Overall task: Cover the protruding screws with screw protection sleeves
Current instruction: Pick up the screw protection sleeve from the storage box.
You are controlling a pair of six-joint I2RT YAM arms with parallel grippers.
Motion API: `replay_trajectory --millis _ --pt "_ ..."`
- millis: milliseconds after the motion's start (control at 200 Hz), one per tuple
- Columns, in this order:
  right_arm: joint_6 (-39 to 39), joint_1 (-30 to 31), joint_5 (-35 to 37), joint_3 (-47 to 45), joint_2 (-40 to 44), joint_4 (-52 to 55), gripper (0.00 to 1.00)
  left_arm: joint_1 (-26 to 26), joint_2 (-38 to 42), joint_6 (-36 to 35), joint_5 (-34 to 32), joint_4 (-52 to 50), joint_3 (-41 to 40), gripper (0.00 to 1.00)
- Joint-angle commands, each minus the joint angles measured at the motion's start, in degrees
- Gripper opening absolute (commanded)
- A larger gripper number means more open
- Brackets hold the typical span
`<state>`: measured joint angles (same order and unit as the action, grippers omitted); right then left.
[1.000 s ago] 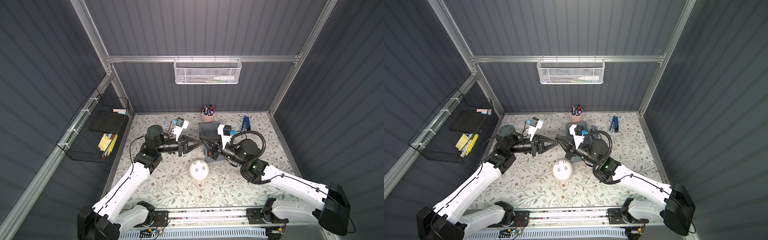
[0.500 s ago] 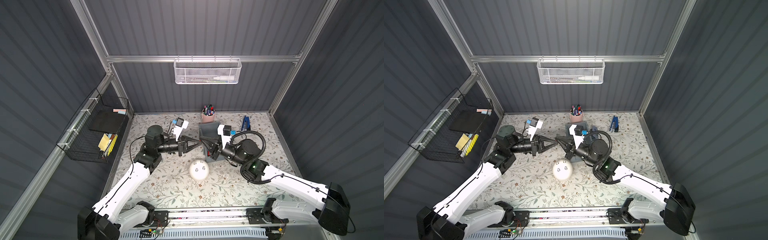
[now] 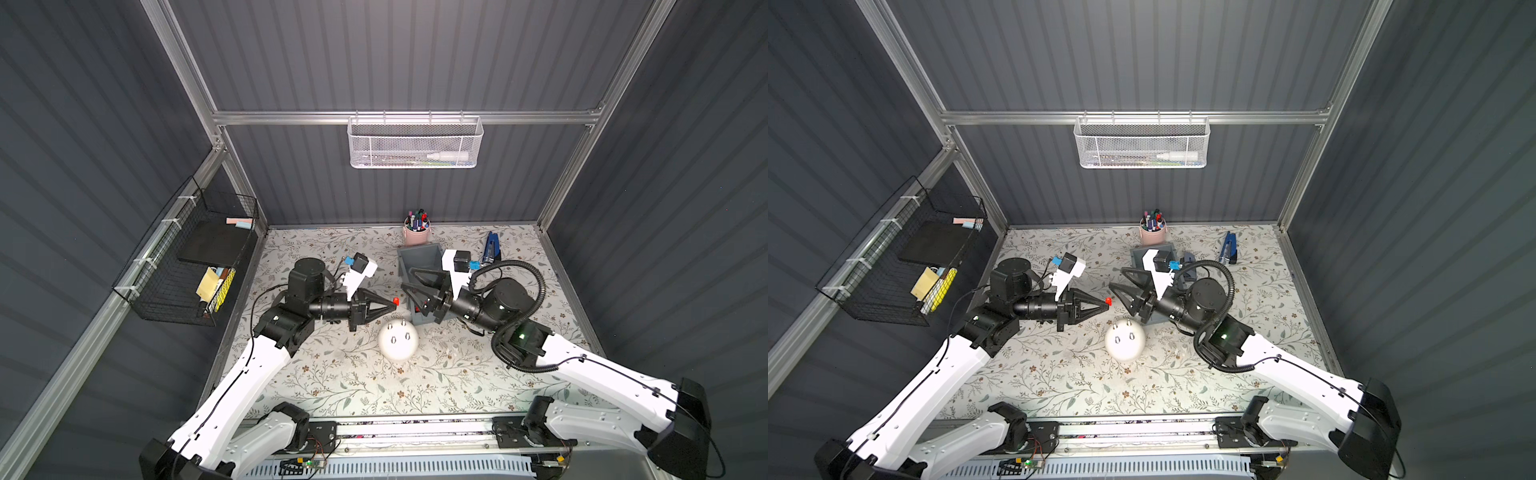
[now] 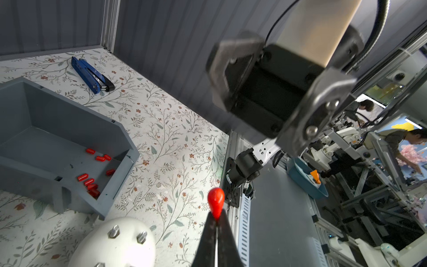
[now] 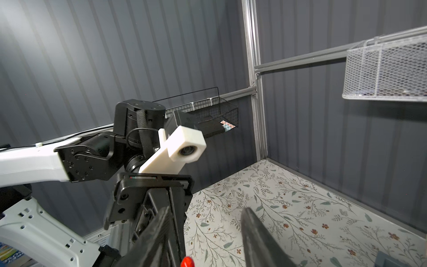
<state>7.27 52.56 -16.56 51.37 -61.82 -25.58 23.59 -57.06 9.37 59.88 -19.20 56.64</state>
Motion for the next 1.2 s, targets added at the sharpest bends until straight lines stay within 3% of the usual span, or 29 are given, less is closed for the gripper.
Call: replay_trajectory --millis 0,175,340,515,1196 --pt "-5.03 0.05 -7.62 8.15 1.55 15.9 0.47 -0.22 3.05 -14.99 0.44 -16.0 4.31 0.0" --pt "-9.97 -0.17 -15.9 18.1 -0.65 36.33 0.39 -0.22 6.56 -27.24 0.57 -26.68 5.45 0.0" --pt "-14.24 -0.09 -23.95 23.89 -5.24 48.39 0.36 -0.23 7.66 -31.15 0.9 -30.45 6.15 0.0" --pt "-14.95 0.14 -27.77 26.04 -9.05 51.01 0.35 -0.22 7.24 -31.34 1.86 -30.97 6.5 0.0" --pt "-18.73 2.89 -29.87 32.1 -16.32 59.47 0.27 -0.28 5.81 -29.7 4.03 -30.11 6.9 0.0"
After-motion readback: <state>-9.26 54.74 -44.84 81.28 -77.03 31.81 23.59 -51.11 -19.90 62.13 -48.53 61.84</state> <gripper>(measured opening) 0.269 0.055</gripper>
